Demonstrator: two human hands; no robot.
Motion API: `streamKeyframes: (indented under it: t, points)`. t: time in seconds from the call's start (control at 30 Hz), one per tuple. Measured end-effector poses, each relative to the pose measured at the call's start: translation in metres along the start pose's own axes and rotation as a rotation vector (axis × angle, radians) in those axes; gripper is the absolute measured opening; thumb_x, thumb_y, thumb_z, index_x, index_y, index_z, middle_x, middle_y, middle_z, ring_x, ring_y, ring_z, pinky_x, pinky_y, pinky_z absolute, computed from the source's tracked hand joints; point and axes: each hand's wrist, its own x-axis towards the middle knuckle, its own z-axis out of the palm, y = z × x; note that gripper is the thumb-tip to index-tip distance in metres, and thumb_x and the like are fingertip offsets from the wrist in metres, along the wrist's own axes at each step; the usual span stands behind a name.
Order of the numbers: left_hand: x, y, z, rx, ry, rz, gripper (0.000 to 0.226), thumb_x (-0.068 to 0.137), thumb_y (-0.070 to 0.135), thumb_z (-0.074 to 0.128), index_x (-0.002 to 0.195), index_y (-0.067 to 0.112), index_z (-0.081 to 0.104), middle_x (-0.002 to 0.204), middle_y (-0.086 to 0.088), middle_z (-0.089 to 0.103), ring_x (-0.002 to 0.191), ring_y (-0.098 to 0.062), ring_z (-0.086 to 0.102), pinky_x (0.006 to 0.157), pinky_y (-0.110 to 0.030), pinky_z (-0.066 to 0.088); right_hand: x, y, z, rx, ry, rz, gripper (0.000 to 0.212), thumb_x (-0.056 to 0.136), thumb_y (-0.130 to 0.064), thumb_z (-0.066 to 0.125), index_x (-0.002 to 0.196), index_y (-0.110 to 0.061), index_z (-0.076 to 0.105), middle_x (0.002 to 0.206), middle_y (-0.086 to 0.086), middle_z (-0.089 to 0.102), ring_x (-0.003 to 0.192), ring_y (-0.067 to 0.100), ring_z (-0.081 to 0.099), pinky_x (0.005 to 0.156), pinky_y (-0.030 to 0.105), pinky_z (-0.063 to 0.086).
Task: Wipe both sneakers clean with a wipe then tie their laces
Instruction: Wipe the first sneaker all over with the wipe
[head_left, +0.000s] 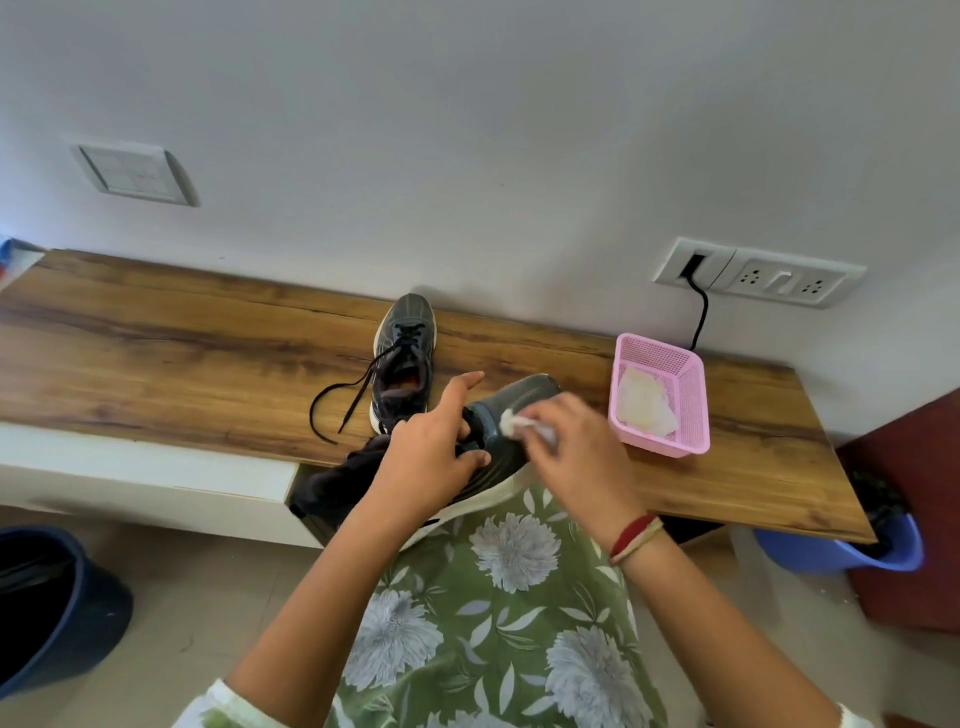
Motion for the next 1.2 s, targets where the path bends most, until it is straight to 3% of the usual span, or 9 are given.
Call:
streamKeyframes:
  t: [0.23, 0.4, 0.5, 0.57, 0.73, 0.87, 0.93, 1.07, 1.2]
  points:
    - [-0.005, 0.006, 0.012, 0.215, 0.13, 0.113, 0.062, 0.081, 0.025, 0.071, 0.131, 0.026, 0.035, 0.072, 0.012, 0.046, 0.082, -0.023, 0.062, 0.069, -0.035, 0.035, 0.0, 0.003, 0.01, -0.217, 0.06, -0.053, 0.01, 0.088, -0.028, 0.059, 0.09, -0.02, 0.064, 0.084, -0.004, 0.058, 0.069, 0.013, 0.056, 0.055, 0.022, 0.042]
    - [-0.004, 0.004, 0.024, 0.224, 0.174, 0.122, 0.057, 0.085, 0.026, 0.067, 0.131, 0.025, 0.034, 0.094, 0.005, 0.064, 0.09, -0.024, 0.063, 0.073, -0.035, 0.037, 0.015, 0.013, -0.003, -0.232, 0.206, 0.074, 0.009, 0.087, -0.022, 0.06, 0.09, -0.015, 0.064, 0.084, -0.002, 0.059, 0.068, 0.012, 0.054, 0.051, 0.012, 0.025]
    - [-0.007, 0.001, 0.03, 0.217, 0.205, 0.101, 0.053, 0.083, 0.026, 0.069, 0.125, 0.023, 0.036, 0.086, 0.007, 0.063, 0.085, -0.024, 0.065, 0.069, -0.034, 0.033, 0.012, 0.008, 0.002, -0.051, 0.137, 0.066, 0.011, 0.089, -0.027, 0.058, 0.092, -0.018, 0.063, 0.086, -0.007, 0.055, 0.073, 0.01, 0.052, 0.058, 0.018, 0.037]
    - [-0.008, 0.0, 0.032, 0.23, 0.214, 0.084, 0.05, 0.082, 0.025, 0.069, 0.121, 0.022, 0.037, 0.077, 0.011, 0.055, 0.081, -0.023, 0.064, 0.066, -0.033, 0.031, 0.004, 0.004, 0.014, -0.118, 0.048, -0.026, 0.01, 0.089, -0.029, 0.058, 0.09, -0.02, 0.062, 0.085, -0.006, 0.057, 0.072, 0.012, 0.054, 0.059, 0.025, 0.044]
    - [-0.01, 0.003, 0.036, 0.189, 0.228, 0.068, 0.046, 0.083, 0.026, 0.07, 0.118, 0.022, 0.041, 0.077, 0.014, 0.049, 0.08, -0.021, 0.064, 0.065, -0.032, 0.026, 0.011, 0.019, 0.01, -0.294, 0.111, 0.031, 0.009, 0.088, -0.024, 0.058, 0.086, -0.016, 0.061, 0.08, -0.001, 0.056, 0.064, 0.013, 0.051, 0.049, 0.016, 0.024]
    - [-0.01, 0.003, 0.038, 0.12, 0.222, 0.039, 0.049, 0.082, 0.026, 0.072, 0.118, 0.022, 0.039, 0.076, 0.012, 0.049, 0.079, -0.021, 0.063, 0.068, -0.033, 0.033, 0.018, 0.027, -0.006, -0.093, 0.203, 0.164, 0.012, 0.088, -0.024, 0.059, 0.093, -0.014, 0.065, 0.086, -0.001, 0.059, 0.071, 0.011, 0.049, 0.054, 0.016, 0.031]
    - [-0.01, 0.0, 0.039, 0.092, 0.228, 0.033, 0.053, 0.078, 0.025, 0.075, 0.114, 0.023, 0.036, 0.073, 0.011, 0.051, 0.073, -0.024, 0.064, 0.068, -0.036, 0.041, 0.015, 0.019, -0.004, 0.0, 0.095, 0.087, 0.011, 0.088, -0.025, 0.06, 0.094, -0.017, 0.065, 0.088, -0.005, 0.057, 0.073, 0.008, 0.05, 0.058, 0.015, 0.034]
    - [-0.01, -0.004, 0.039, 0.071, 0.226, 0.038, 0.056, 0.074, 0.023, 0.078, 0.11, 0.022, 0.035, 0.066, 0.012, 0.05, 0.064, -0.026, 0.063, 0.064, -0.037, 0.046, 0.005, 0.014, 0.015, -0.195, -0.026, -0.074, 0.01, 0.089, -0.028, 0.057, 0.087, -0.02, 0.062, 0.085, -0.005, 0.056, 0.07, 0.011, 0.053, 0.056, 0.024, 0.043]
    - [-0.012, 0.001, 0.043, 0.078, 0.197, 0.058, 0.052, 0.076, 0.024, 0.077, 0.109, 0.019, 0.038, 0.069, 0.013, 0.05, 0.07, -0.024, 0.064, 0.068, -0.04, 0.047, 0.016, 0.024, 0.004, -0.332, 0.069, 0.009, 0.009, 0.089, -0.025, 0.058, 0.089, -0.017, 0.061, 0.082, -0.003, 0.054, 0.065, 0.008, 0.045, 0.05, 0.016, 0.028]
